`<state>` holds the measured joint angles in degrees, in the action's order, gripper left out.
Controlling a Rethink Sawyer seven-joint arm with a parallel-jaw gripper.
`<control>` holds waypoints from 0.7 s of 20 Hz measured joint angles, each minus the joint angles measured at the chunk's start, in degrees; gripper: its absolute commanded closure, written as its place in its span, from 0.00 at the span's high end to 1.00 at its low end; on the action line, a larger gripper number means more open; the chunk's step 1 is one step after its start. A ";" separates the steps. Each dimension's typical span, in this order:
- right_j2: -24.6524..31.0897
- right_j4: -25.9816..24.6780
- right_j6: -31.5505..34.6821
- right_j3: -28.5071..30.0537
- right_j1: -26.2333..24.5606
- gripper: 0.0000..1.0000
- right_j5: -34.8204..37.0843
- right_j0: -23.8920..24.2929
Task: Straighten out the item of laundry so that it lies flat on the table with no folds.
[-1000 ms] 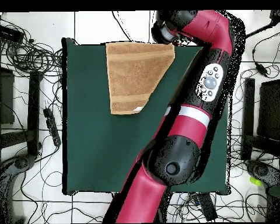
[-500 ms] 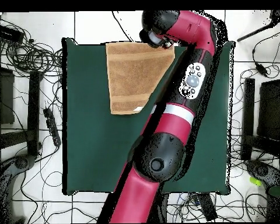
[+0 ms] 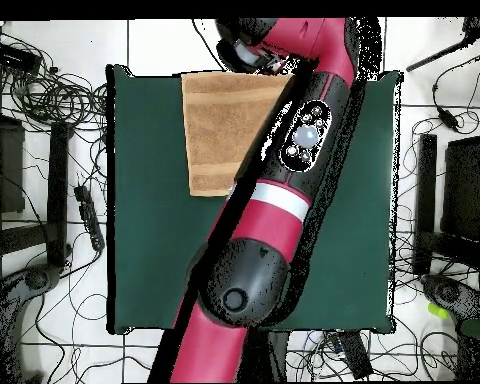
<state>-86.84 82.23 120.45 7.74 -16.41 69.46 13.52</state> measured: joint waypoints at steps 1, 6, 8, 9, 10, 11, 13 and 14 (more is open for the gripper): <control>0.79 -0.61 0.00 0.57 0.78 1.00 0.60 -0.52; 5.11 -4.04 0.00 3.86 4.74 1.00 2.56 -2.78; 7.18 -5.71 0.00 5.58 6.48 1.00 3.00 -3.69; 8.16 -6.51 0.00 6.35 7.26 1.00 3.13 -4.08; 8.89 -7.16 0.00 6.93 7.87 1.00 3.17 -4.34; 9.93 -8.05 0.00 7.74 8.76 1.00 3.21 -4.67; 11.43 -9.47 0.00 8.83 10.02 1.00 3.20 -5.01; 12.09 -10.01 0.00 9.27 10.55 1.00 3.20 -5.11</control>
<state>-74.75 72.21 120.45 17.01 -5.87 72.66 8.40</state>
